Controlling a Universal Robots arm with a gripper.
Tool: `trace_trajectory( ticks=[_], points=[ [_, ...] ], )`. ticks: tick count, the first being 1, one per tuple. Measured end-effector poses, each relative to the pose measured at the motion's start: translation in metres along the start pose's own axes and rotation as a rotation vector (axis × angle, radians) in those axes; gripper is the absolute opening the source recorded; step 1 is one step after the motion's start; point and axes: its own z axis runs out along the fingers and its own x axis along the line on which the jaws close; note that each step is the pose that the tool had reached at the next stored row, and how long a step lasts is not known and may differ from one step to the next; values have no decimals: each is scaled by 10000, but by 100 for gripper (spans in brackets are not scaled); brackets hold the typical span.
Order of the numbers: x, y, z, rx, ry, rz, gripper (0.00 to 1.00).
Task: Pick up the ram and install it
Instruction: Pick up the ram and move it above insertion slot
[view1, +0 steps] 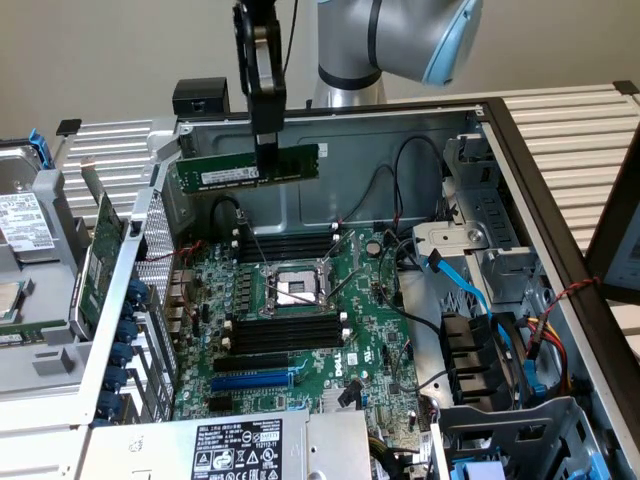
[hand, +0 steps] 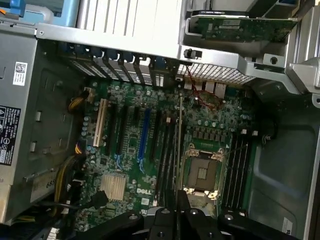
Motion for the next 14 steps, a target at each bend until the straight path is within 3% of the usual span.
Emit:
trace_trajectory(
  ticks=[7,9,14],
  points=[
    [-21,-246,51,3,8,13,13],
    [-19,-269,81,9,-32,85,13],
    [-19,-272,137,6,-31,627,13]
  ],
)
